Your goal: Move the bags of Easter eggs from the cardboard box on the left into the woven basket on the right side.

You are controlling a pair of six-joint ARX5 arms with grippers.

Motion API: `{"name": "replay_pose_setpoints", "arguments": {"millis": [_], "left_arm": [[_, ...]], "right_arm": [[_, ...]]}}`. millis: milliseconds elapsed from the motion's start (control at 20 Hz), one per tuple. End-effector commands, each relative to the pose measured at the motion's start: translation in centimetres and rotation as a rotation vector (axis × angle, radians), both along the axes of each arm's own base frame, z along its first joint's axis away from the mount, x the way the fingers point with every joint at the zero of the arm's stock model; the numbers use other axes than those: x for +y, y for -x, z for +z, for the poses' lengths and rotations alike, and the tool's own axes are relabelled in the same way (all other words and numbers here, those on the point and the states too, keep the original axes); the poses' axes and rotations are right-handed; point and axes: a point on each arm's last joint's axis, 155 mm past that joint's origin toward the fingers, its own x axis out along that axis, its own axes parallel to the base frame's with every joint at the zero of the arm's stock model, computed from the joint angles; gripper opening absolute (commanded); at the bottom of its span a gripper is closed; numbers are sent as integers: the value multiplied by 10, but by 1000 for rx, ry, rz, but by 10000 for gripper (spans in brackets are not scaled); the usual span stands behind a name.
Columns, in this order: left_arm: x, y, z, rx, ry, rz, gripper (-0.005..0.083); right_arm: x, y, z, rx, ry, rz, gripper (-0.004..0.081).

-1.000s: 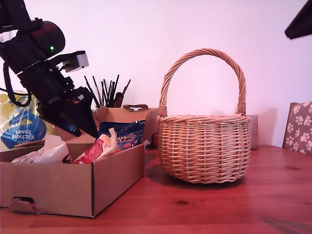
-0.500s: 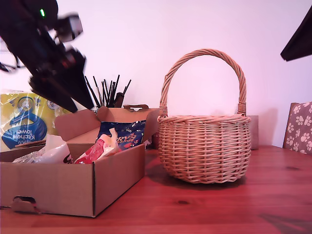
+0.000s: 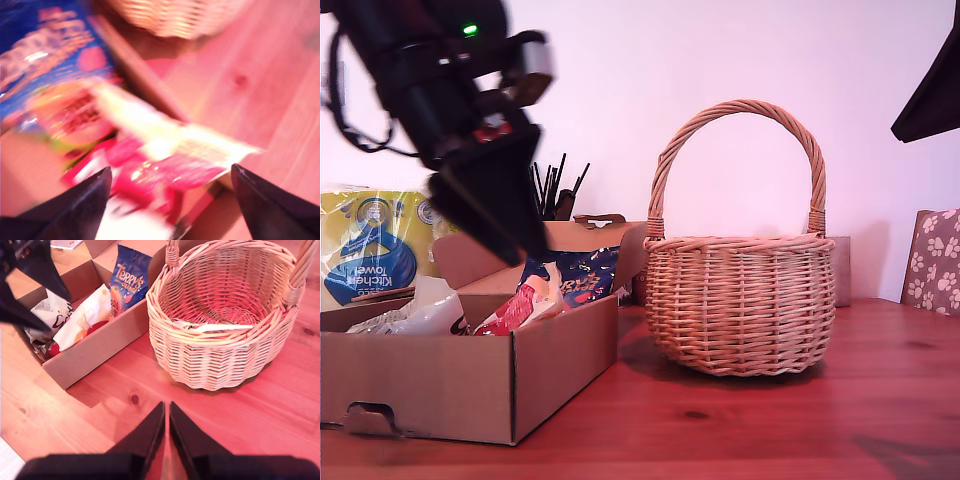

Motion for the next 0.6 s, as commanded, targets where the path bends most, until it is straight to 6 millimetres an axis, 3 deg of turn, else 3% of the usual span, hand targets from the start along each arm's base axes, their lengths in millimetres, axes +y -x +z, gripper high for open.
{"name": "replay_pose_setpoints", "arguments": {"millis": [0,300,550], "left_arm": [[4,-4,-6,1,-2,25,680],[3,-41,8,6,121,353,680],[2,-43,5,117,186,575,680]], "right_arm": [[-2,0,-8,10,7,-8,-5],[-2,0,-8,11,8,-8,-5],[-2,0,-8,10,8,-8,-5]]}}
